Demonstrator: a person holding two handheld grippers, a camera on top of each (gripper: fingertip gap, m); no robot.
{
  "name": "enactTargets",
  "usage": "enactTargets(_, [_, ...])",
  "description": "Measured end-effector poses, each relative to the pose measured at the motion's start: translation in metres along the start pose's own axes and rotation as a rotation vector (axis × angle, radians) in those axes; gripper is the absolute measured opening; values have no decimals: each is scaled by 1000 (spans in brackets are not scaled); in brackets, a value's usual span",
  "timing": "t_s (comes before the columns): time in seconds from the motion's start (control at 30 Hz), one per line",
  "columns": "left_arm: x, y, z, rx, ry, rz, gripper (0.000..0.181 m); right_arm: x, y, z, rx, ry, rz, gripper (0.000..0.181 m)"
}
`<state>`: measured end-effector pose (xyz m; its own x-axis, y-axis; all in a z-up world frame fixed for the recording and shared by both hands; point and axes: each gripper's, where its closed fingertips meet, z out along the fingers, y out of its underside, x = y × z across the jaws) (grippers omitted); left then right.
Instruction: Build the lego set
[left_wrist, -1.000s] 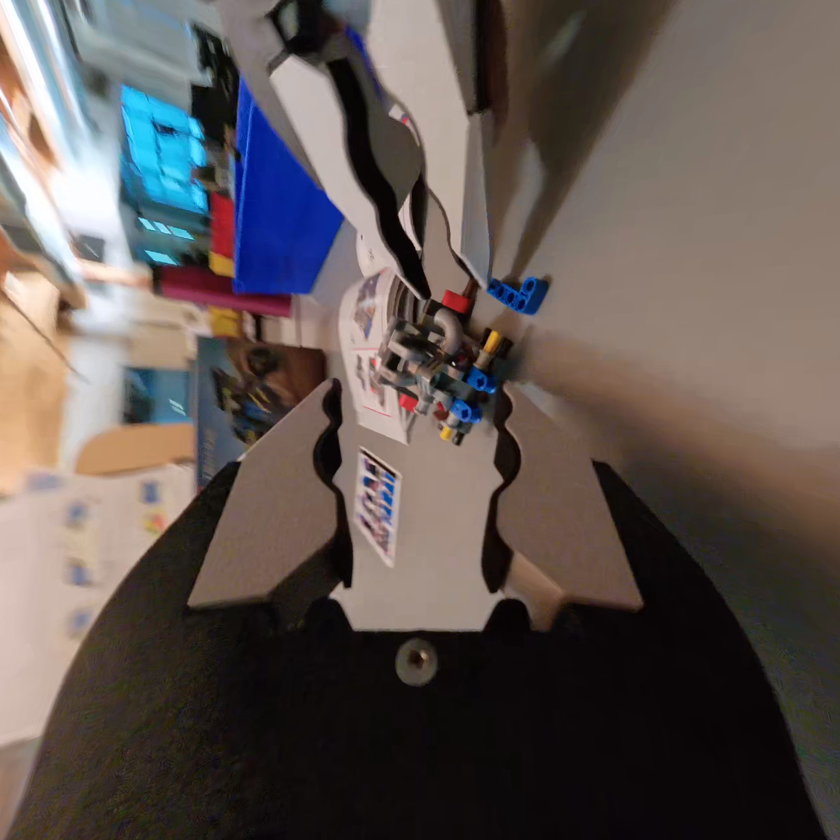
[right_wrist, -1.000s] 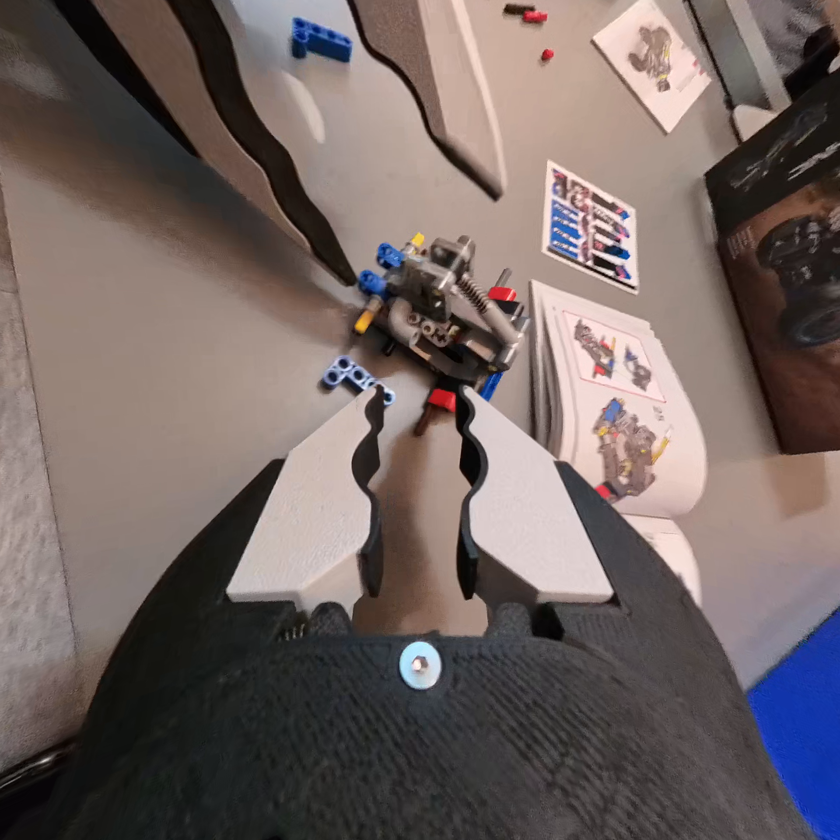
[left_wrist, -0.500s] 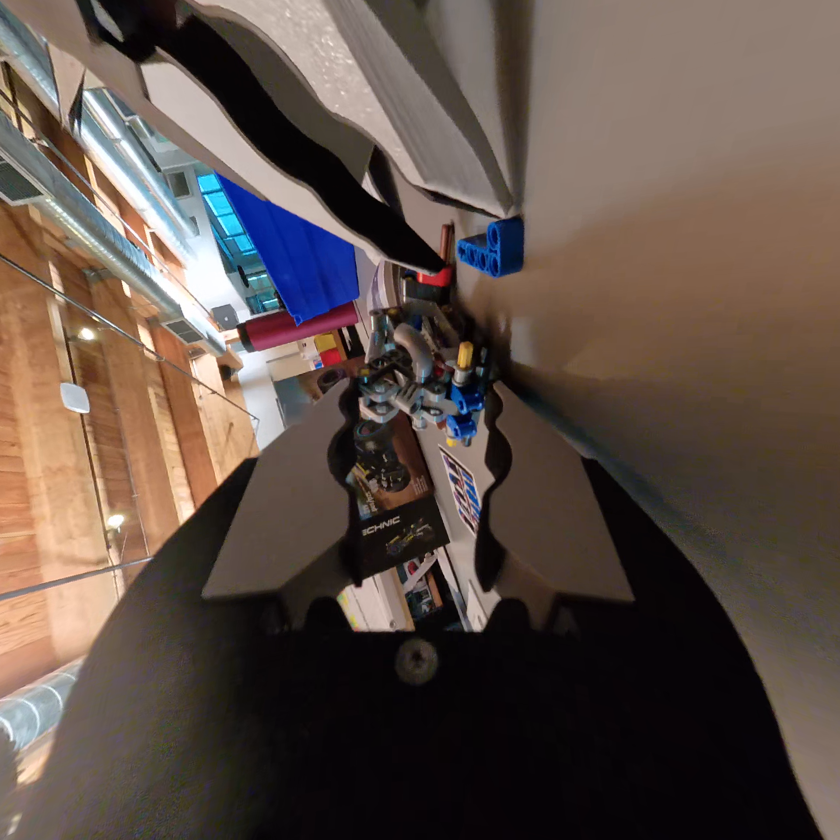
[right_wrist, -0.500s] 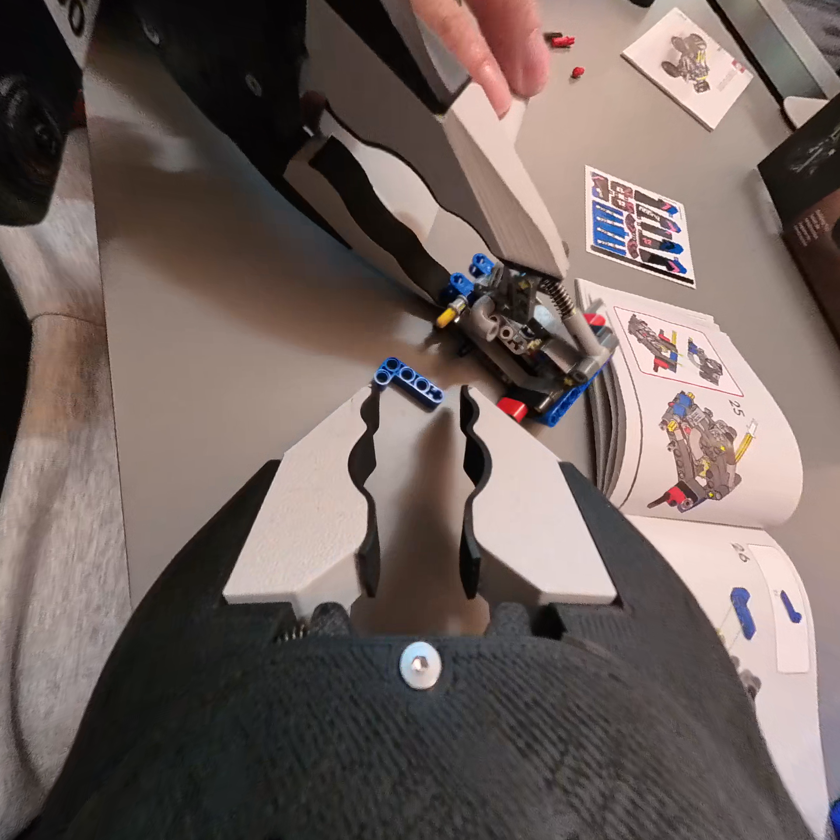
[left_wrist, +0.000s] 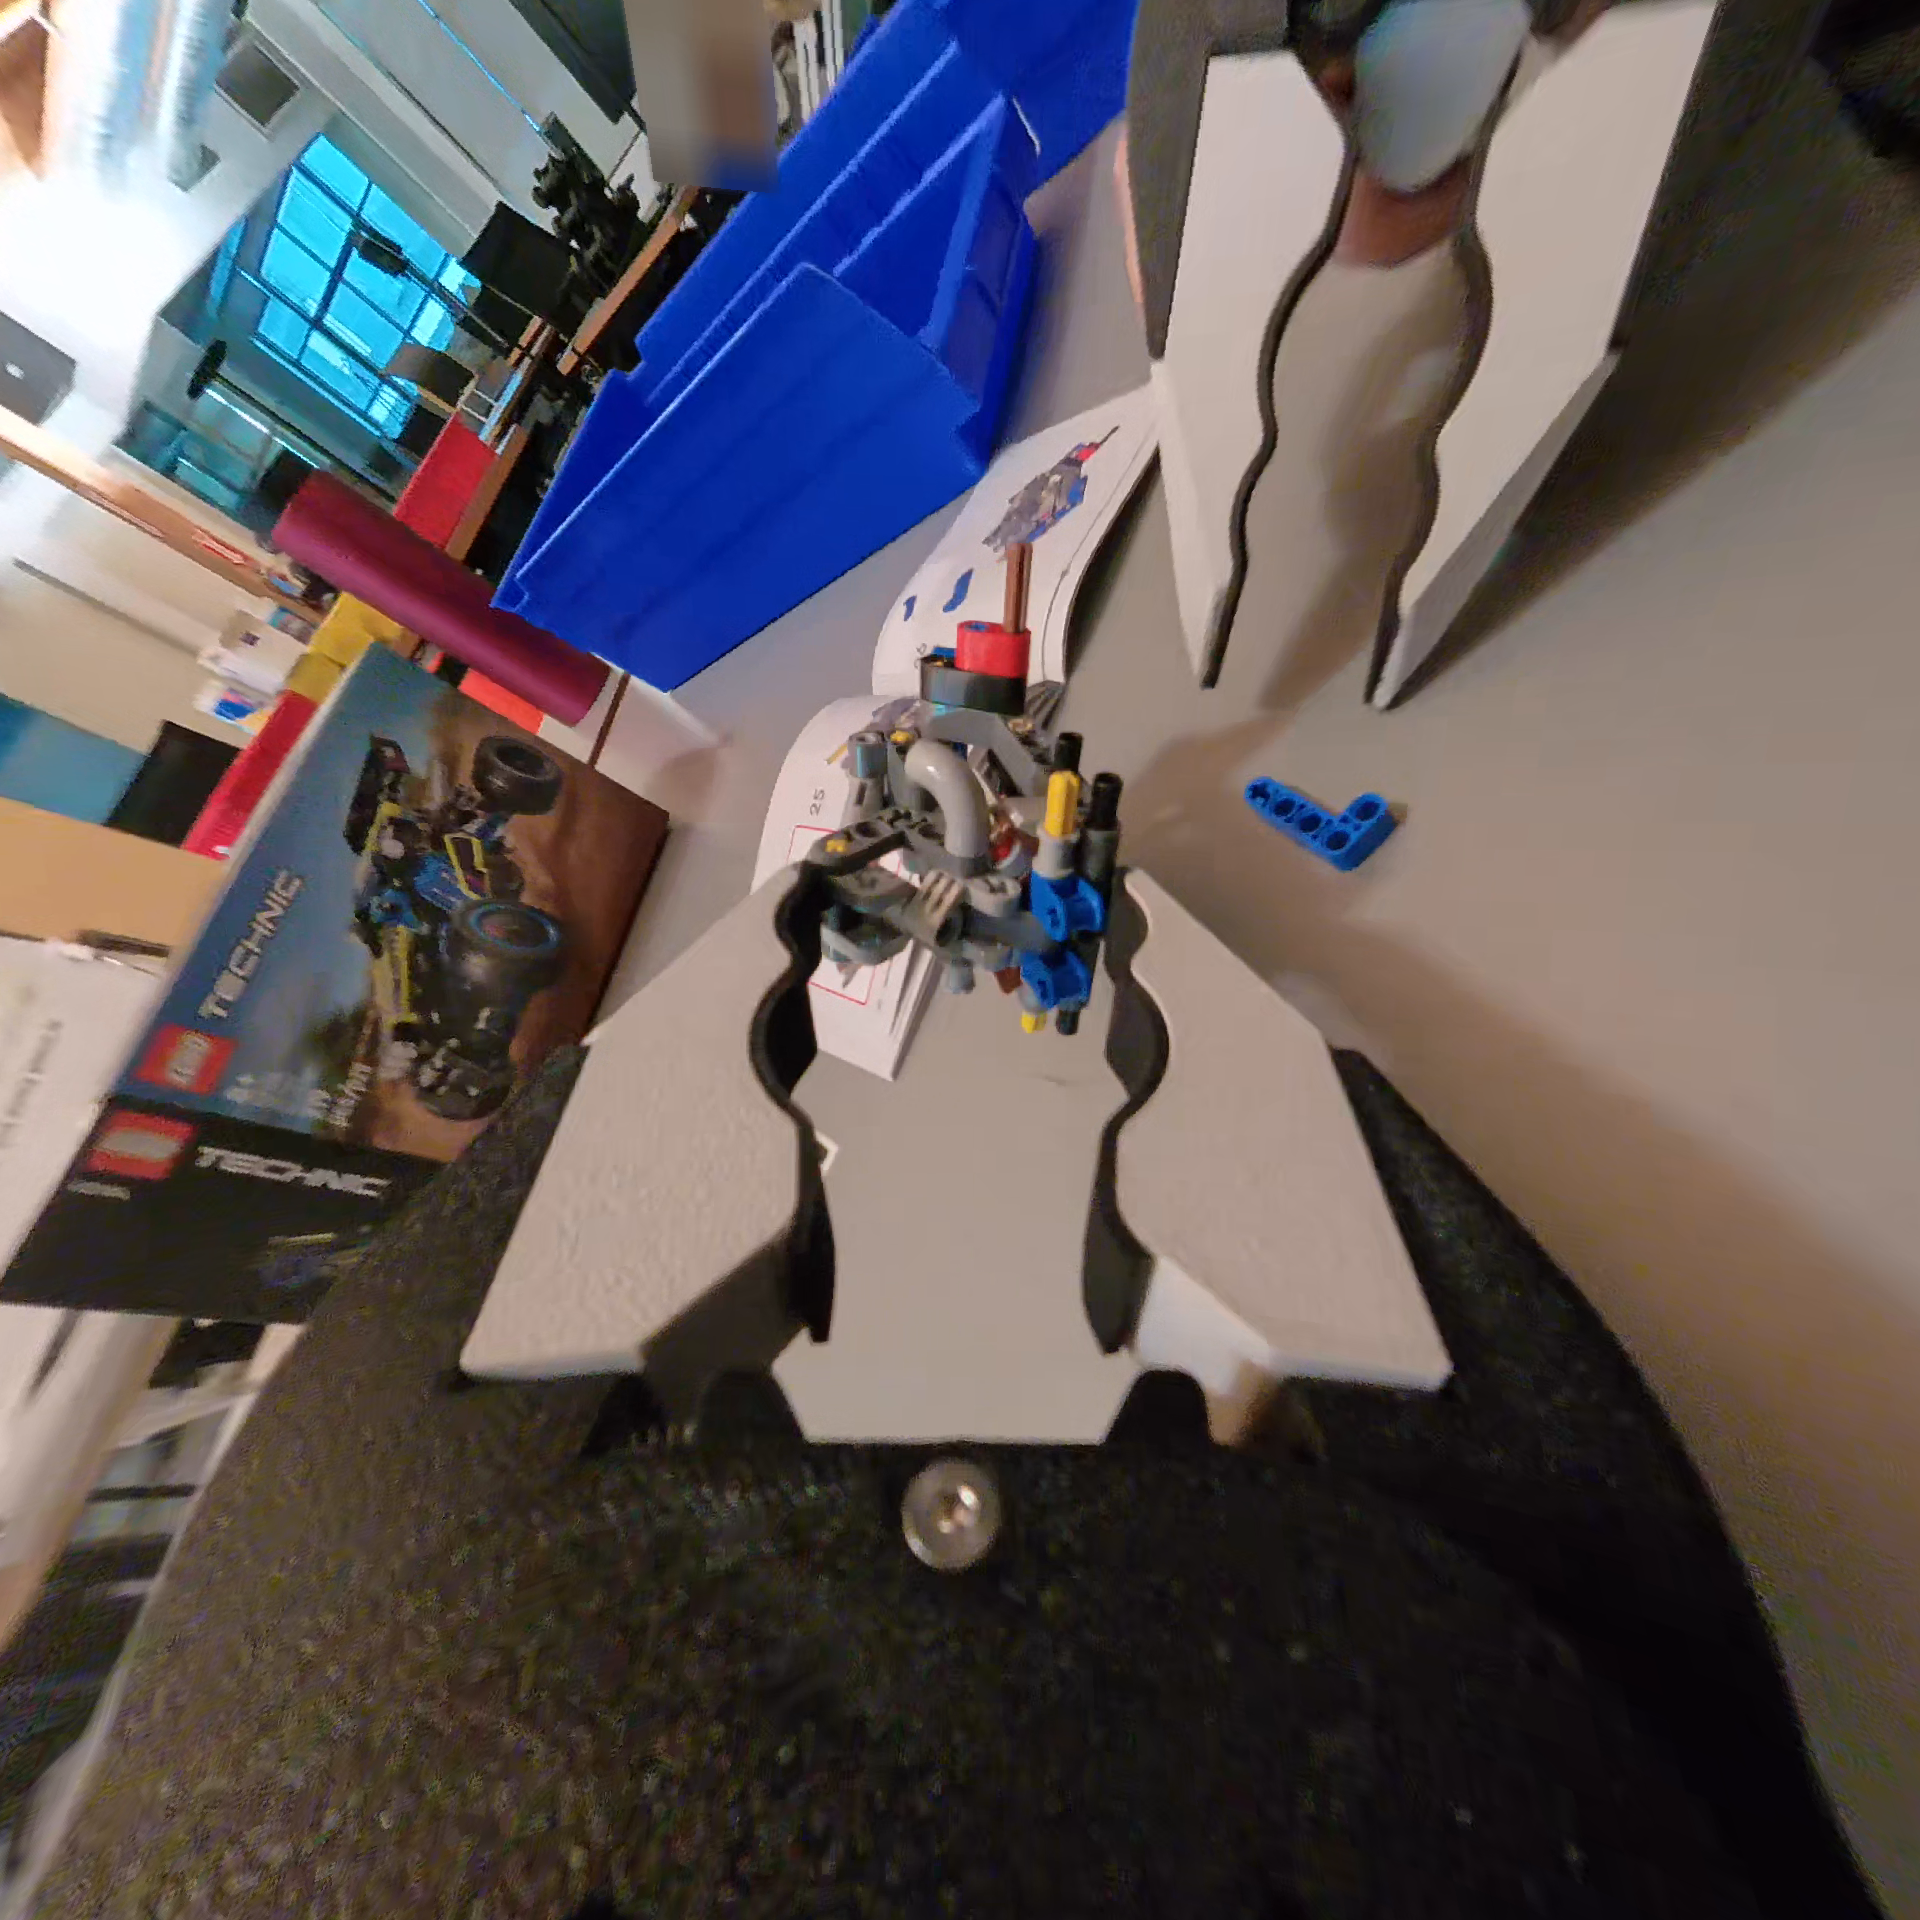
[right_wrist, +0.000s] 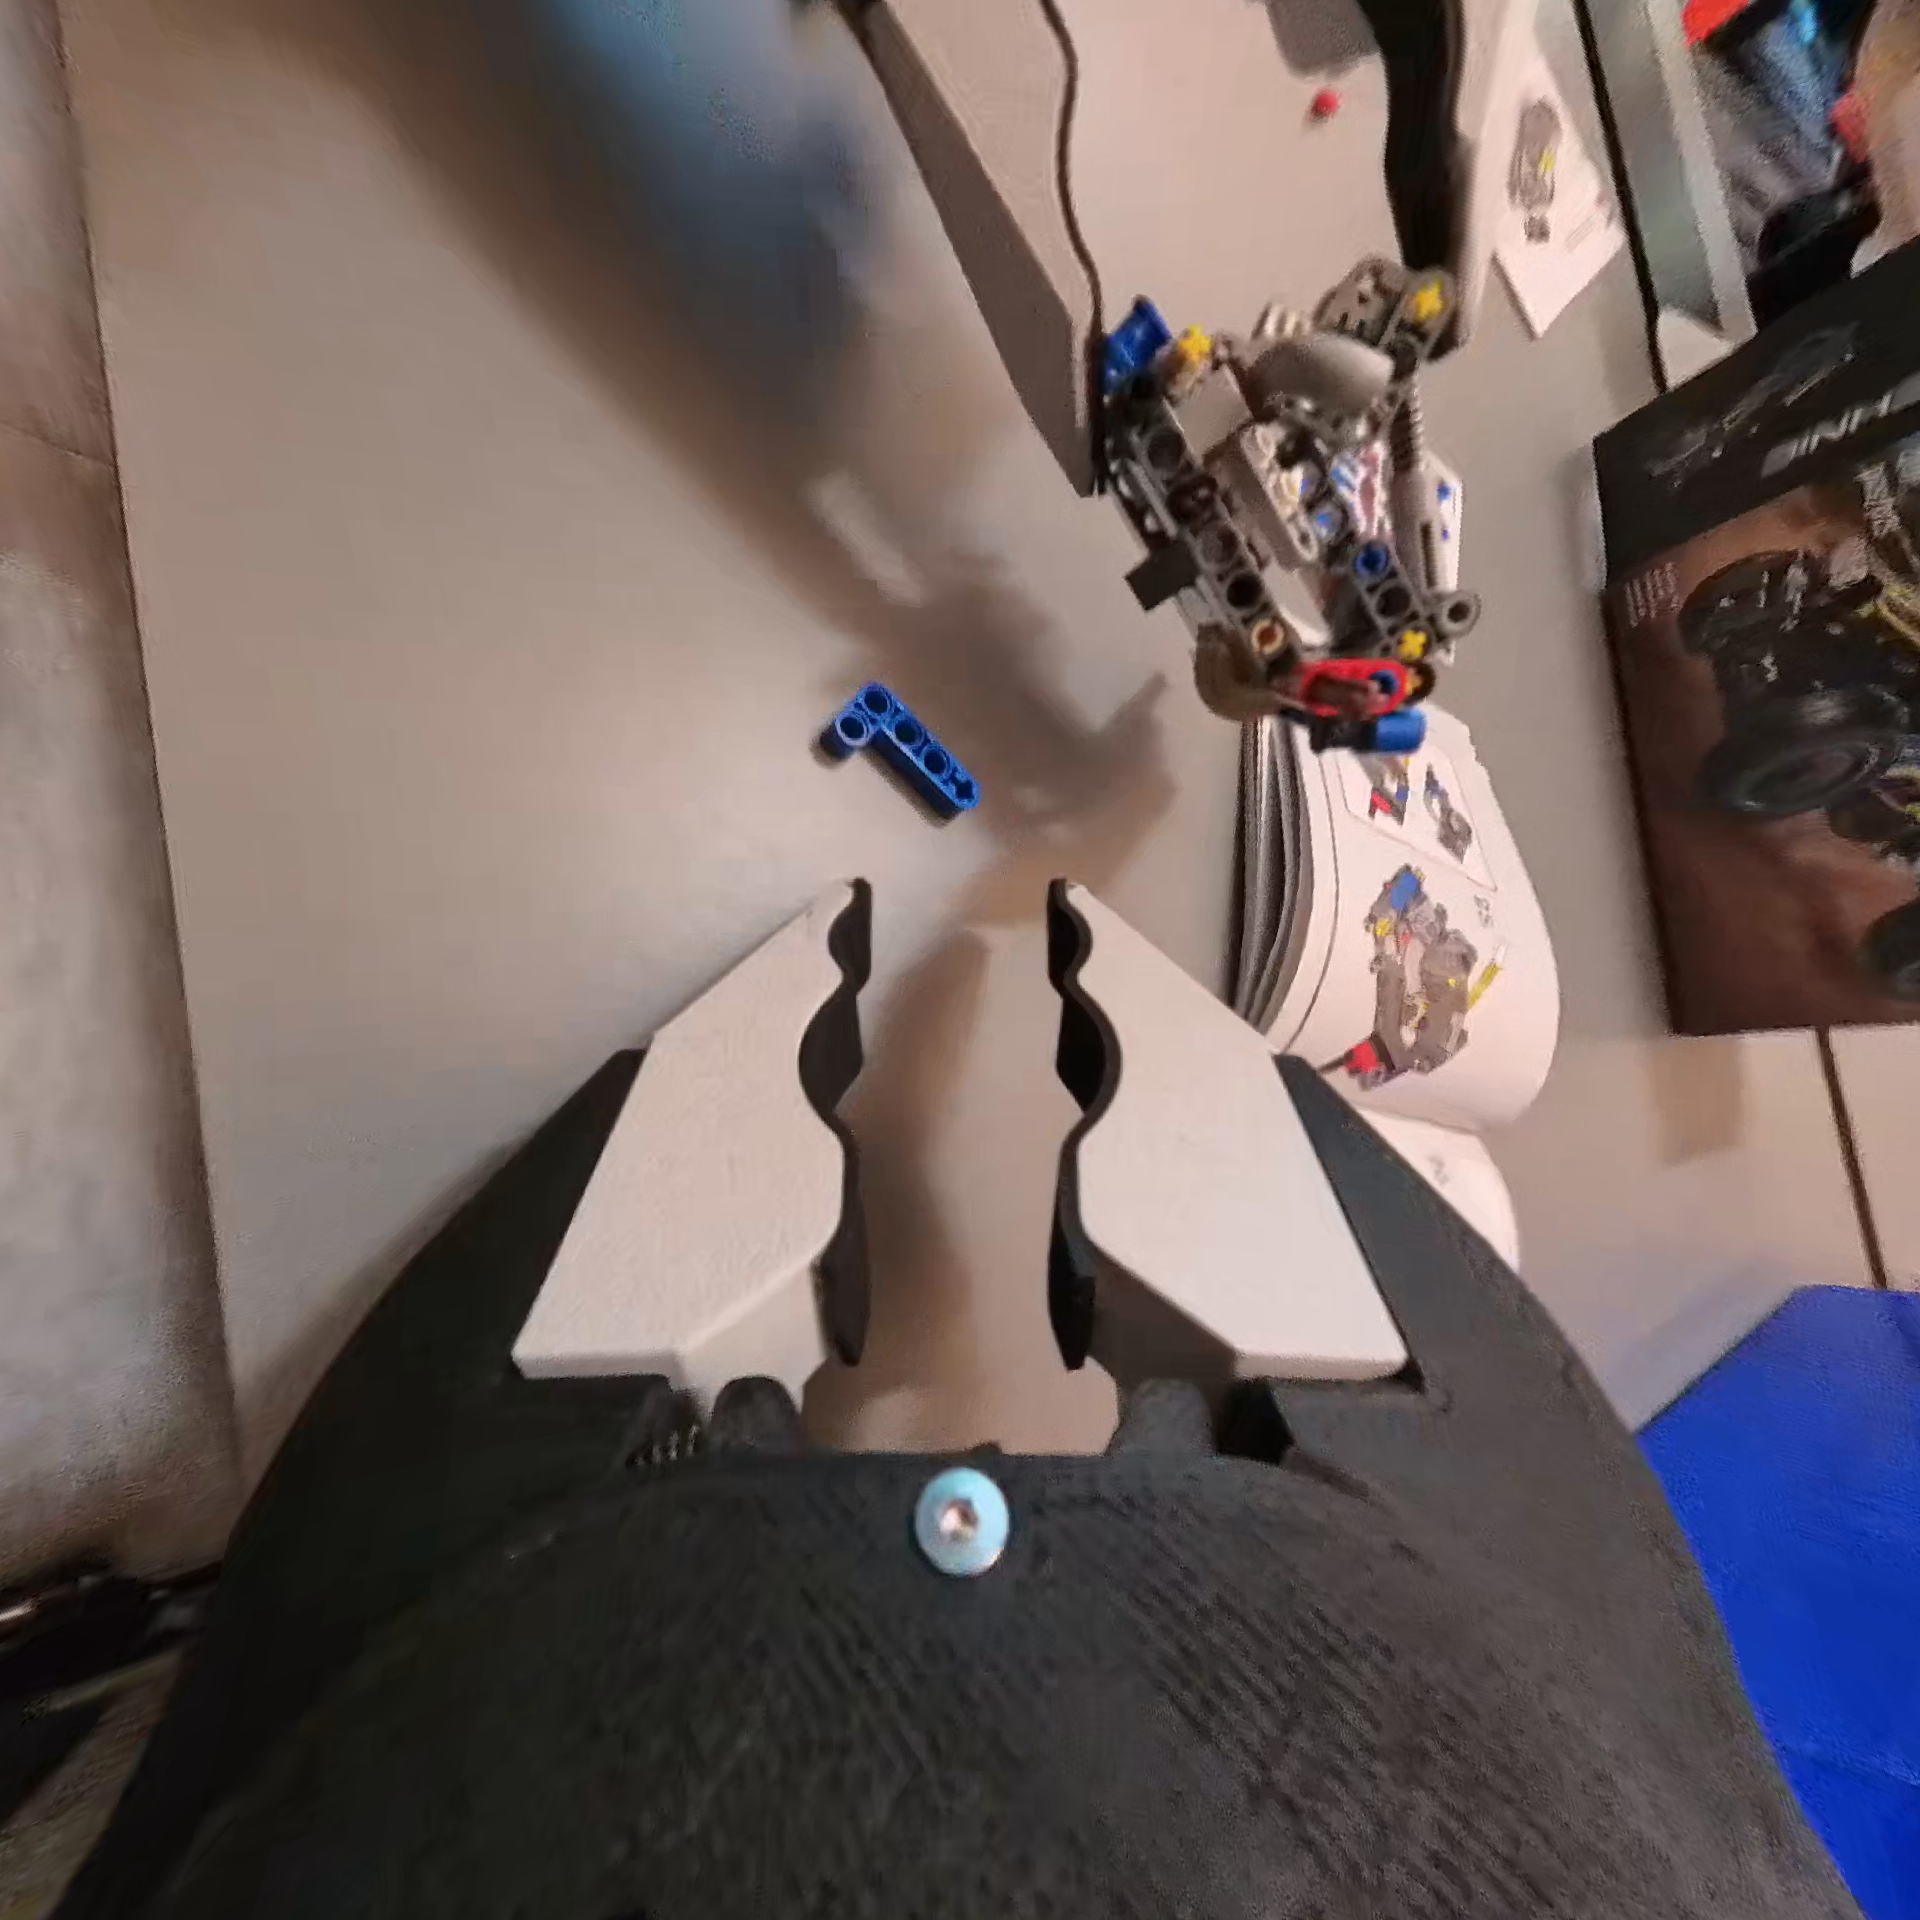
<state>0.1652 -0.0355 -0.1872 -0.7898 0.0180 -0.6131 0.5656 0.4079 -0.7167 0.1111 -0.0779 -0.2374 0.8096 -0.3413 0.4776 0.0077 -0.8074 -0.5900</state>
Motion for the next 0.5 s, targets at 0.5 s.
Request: enactTargets(0.5, [-4, 9, -6, 78, 85, -23, 51, 0, -19, 27, 132, -192, -212, 8])
